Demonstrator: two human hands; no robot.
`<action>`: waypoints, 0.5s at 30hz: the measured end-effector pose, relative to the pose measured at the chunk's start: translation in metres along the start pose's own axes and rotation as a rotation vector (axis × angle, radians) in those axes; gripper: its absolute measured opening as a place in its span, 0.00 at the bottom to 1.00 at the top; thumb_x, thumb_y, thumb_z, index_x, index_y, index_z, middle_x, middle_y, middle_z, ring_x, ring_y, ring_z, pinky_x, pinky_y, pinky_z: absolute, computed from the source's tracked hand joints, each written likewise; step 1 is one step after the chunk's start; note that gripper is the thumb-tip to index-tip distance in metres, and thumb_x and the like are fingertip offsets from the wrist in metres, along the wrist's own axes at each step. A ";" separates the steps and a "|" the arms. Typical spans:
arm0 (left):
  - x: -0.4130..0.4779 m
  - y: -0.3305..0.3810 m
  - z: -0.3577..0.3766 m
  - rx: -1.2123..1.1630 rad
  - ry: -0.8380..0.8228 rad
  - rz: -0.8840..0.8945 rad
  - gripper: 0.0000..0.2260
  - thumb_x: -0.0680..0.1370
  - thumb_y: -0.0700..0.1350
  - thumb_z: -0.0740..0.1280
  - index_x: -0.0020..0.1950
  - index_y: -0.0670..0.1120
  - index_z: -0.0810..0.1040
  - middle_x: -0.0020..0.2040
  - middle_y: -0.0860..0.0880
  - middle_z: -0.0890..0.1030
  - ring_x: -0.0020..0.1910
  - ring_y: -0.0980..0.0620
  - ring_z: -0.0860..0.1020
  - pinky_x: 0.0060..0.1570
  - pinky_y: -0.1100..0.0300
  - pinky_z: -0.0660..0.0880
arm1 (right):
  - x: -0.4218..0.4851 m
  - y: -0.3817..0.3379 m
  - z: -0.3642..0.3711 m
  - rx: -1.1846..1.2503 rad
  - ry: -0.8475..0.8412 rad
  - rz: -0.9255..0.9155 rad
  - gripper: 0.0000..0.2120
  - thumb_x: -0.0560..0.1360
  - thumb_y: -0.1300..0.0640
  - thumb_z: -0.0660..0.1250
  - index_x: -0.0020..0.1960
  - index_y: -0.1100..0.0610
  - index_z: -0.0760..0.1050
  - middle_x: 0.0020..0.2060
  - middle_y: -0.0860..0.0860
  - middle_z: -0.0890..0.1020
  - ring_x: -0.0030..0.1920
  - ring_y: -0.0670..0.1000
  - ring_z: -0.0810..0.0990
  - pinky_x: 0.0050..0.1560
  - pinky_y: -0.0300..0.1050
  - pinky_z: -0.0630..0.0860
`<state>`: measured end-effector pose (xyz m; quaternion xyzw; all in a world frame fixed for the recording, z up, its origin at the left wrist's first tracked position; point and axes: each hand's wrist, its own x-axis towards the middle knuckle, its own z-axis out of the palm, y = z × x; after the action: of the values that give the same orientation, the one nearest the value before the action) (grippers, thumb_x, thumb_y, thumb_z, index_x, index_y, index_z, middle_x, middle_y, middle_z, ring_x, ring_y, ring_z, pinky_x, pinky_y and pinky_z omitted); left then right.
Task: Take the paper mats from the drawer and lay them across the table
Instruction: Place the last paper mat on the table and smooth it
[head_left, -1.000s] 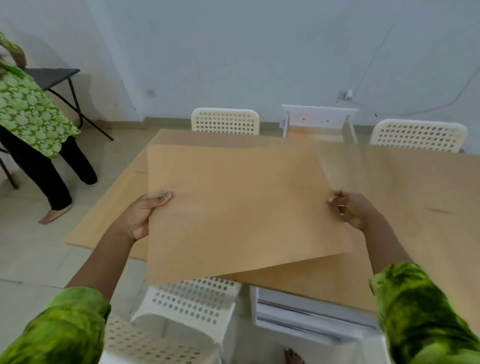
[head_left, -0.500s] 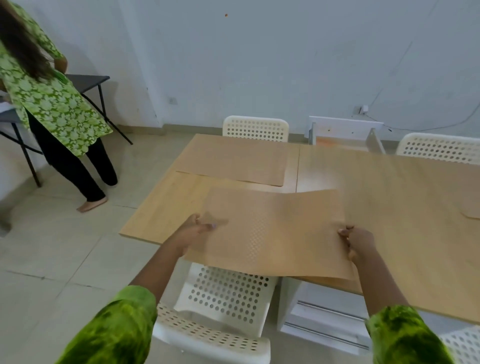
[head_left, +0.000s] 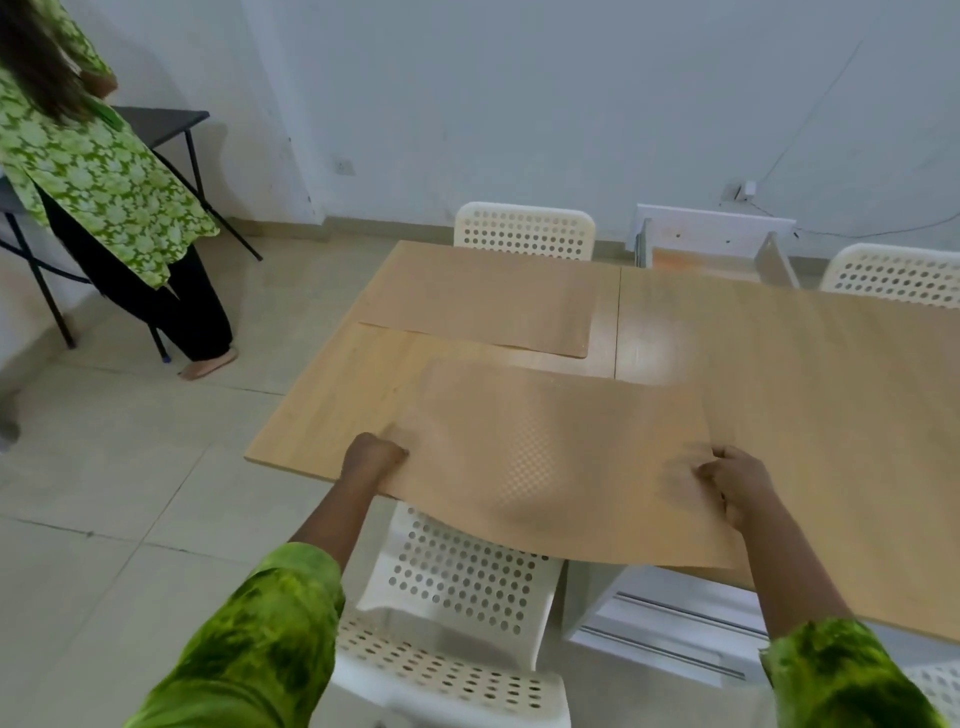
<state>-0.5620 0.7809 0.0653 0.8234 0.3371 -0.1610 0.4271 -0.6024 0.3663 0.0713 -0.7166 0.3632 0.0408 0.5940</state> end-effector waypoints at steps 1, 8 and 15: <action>0.006 0.000 -0.005 -0.026 0.001 0.030 0.20 0.72 0.40 0.71 0.61 0.34 0.73 0.59 0.36 0.77 0.57 0.39 0.77 0.54 0.51 0.74 | -0.002 -0.001 0.004 0.022 -0.006 0.003 0.14 0.71 0.72 0.60 0.51 0.60 0.77 0.44 0.59 0.80 0.43 0.57 0.76 0.41 0.49 0.74; 0.059 -0.011 -0.072 0.096 0.043 0.158 0.11 0.75 0.36 0.64 0.54 0.33 0.77 0.51 0.36 0.78 0.42 0.44 0.74 0.37 0.57 0.67 | -0.023 0.000 0.080 0.096 0.015 0.032 0.17 0.68 0.70 0.61 0.48 0.54 0.80 0.37 0.54 0.79 0.32 0.52 0.69 0.28 0.38 0.60; 0.104 -0.025 -0.131 0.146 0.026 0.285 0.16 0.74 0.34 0.61 0.62 0.39 0.75 0.61 0.40 0.77 0.56 0.41 0.75 0.47 0.58 0.67 | -0.045 -0.021 0.168 -0.095 0.254 -0.048 0.02 0.71 0.64 0.67 0.44 0.61 0.75 0.41 0.58 0.78 0.41 0.55 0.74 0.41 0.45 0.69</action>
<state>-0.5072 0.9414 0.0695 0.8937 0.2098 -0.1120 0.3804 -0.5614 0.5360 0.0620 -0.7519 0.4160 -0.0471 0.5093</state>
